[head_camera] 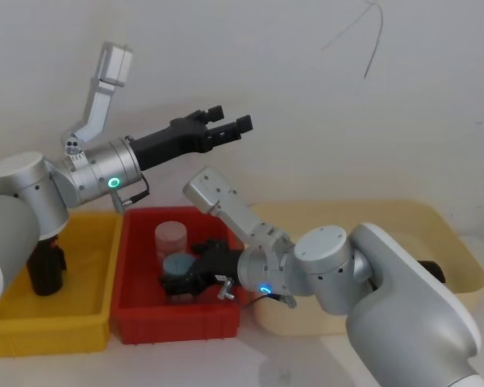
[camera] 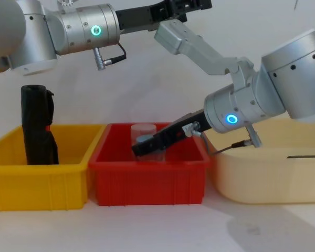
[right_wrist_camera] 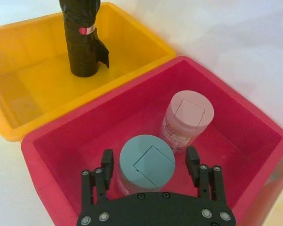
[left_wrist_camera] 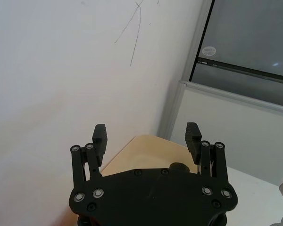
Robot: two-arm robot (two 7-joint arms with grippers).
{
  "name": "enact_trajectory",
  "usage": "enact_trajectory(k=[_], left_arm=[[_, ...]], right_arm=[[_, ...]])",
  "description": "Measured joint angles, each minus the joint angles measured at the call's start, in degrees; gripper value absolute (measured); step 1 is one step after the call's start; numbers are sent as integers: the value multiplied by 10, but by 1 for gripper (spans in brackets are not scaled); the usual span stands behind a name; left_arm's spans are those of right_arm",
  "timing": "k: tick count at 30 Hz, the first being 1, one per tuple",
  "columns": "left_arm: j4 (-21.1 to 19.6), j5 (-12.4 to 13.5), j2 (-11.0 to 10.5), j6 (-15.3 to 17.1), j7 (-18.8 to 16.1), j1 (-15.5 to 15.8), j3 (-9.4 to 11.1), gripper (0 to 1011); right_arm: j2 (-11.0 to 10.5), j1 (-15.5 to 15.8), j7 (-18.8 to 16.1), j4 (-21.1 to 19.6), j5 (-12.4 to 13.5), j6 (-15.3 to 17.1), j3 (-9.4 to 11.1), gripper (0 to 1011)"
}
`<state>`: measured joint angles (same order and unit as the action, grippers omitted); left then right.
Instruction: Pick up the garbage bag with the one hand and transfer it to the other hand.
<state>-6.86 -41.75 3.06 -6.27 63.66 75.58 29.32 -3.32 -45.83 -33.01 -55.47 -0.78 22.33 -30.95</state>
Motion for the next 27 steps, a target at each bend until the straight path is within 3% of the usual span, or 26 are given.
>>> enact_trajectory(k=[10,27], left_arm=[[0,0,0,0,0,0,0,1001],[0,0,0,0,0,0,0,1001]], right_arm=[[4,-4,3,9,1,-1,-2,692],[5,-5,5,13,1,-2,-2,684]])
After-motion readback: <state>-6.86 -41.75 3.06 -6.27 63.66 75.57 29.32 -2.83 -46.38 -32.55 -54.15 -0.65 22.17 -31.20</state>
